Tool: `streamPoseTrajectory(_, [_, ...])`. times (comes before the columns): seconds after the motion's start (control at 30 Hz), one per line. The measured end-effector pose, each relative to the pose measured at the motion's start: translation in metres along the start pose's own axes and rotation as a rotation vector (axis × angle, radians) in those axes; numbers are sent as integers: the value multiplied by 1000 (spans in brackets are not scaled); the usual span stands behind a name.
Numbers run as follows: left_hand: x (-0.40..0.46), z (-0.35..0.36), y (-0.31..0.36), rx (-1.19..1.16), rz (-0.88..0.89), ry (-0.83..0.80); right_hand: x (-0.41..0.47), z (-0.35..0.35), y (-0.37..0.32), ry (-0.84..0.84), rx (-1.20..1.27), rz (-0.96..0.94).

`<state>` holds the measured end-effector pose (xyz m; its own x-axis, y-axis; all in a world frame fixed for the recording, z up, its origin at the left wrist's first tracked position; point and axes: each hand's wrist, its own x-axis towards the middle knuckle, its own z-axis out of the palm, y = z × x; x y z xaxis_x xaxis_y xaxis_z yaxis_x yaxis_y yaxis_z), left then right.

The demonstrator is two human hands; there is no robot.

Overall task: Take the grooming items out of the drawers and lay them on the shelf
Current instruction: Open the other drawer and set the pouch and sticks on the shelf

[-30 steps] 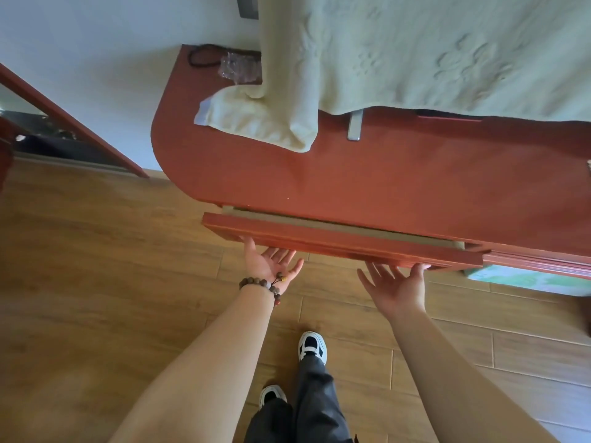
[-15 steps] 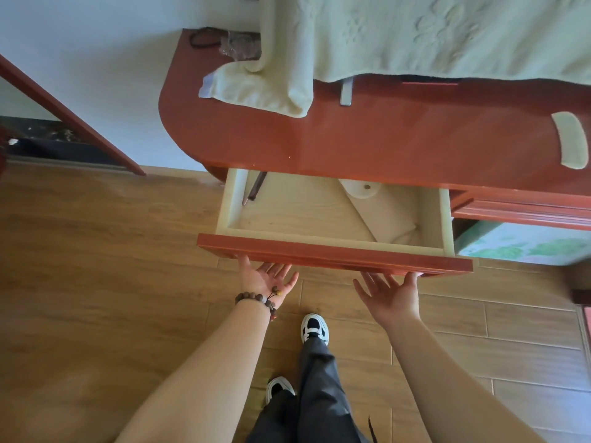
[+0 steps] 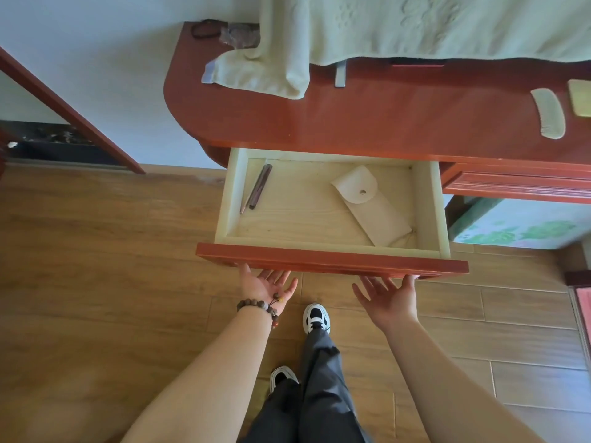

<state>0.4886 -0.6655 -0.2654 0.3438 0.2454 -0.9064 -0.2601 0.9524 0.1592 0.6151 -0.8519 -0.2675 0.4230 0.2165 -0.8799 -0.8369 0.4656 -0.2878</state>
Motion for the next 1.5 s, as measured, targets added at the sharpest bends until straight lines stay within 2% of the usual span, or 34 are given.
streamPoseTrajectory(0.5, [-21, -23, -2, 37, -23, 33, -17, -20, 12, 9, -9, 25])
streamPoseTrajectory(0.57, [-27, -26, 2, 163, -31, 46, -23, -20, 12, 22, -82, 22])
streamPoseTrajectory(0.67, [-42, -33, 9, 494, -39, 45, -37, -18, 19, 52, -385, 3])
streamPoseTrajectory(0.8, [-79, -32, 22, 968, -6, -51, -77, -3, 36, -58, -792, -2])
streamPoseTrajectory(0.87, [-102, -26, 31, 1051, 74, -114, -98, 13, 41, -138, -893, -25])
streamPoseTrajectory(0.97, [-130, -10, 48, 1092, 328, -217, -116, 47, 45, -270, -940, -84])
streamPoseTrajectory(1.07, [-133, 15, 65, 1263, 643, -212, -112, 91, 48, -337, -1003, -158])
streamPoseTrajectory(1.13, [-123, 32, 72, 1408, 789, -170, -97, 120, 49, -329, -1079, -207])
streamPoseTrajectory(1.3, [-79, 73, 73, 1752, 899, -48, -44, 182, 50, -261, -1279, -327])
streamPoseTrajectory(1.5, [-21, 97, 79, 1941, 863, 112, 13, 233, 57, -174, -1527, -374])
